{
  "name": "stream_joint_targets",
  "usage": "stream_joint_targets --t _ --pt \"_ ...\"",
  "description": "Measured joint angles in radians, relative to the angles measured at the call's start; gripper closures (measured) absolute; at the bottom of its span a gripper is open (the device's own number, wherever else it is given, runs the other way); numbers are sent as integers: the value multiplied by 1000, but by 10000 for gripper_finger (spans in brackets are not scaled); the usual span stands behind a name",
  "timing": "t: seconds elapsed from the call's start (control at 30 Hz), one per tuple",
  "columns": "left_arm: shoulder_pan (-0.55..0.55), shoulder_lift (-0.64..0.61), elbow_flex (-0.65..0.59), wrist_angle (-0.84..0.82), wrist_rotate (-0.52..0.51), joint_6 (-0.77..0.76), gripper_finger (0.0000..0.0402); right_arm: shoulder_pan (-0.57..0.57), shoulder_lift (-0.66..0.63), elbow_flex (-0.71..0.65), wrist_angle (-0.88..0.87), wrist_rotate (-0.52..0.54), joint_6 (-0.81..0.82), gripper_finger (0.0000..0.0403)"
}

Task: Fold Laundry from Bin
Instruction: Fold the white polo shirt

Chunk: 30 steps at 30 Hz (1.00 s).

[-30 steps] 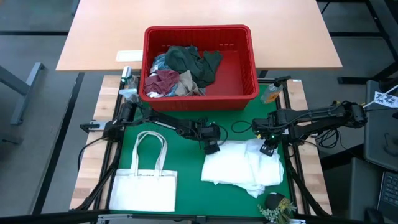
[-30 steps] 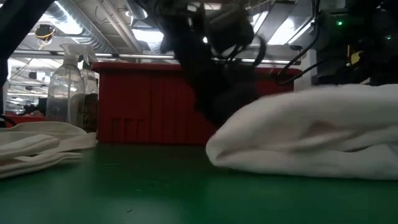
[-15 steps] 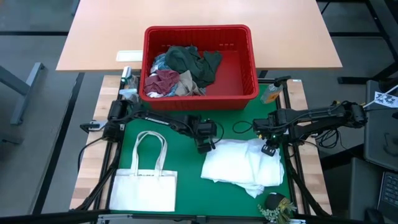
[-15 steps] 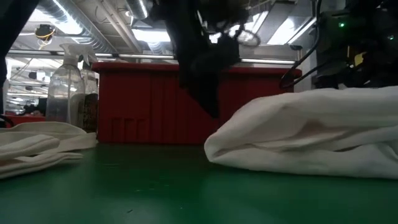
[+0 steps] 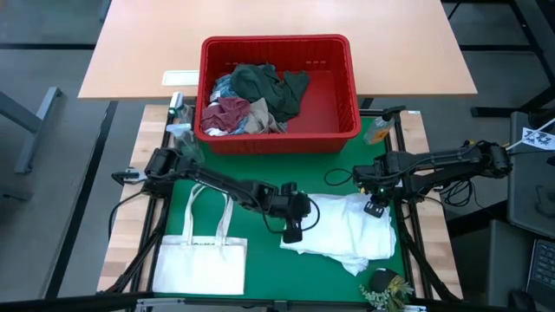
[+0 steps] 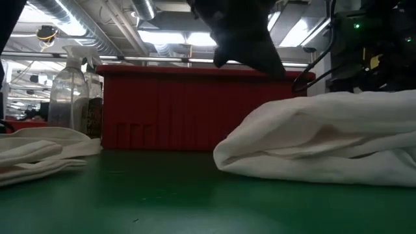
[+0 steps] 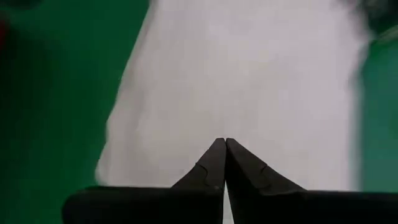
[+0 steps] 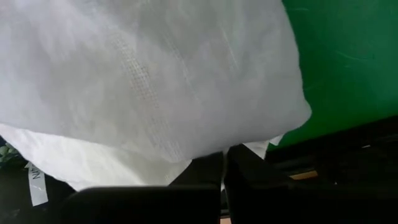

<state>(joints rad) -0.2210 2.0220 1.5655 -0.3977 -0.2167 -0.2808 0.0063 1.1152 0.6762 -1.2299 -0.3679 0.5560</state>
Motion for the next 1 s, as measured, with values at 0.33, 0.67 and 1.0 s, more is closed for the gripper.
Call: stream_joint_targets --t 0.33,0.67,1.0 --pt "10 176 -2 -65 -49 -29 399 0 0 0 -1 -3 0 403" --pt "39 138 -2 -322 -44 5 399 0 -1 0 133 -17 0 403" --pt "34 -1 -8 -473 -38 22 399 0 -1 0 242 -78 23 401"
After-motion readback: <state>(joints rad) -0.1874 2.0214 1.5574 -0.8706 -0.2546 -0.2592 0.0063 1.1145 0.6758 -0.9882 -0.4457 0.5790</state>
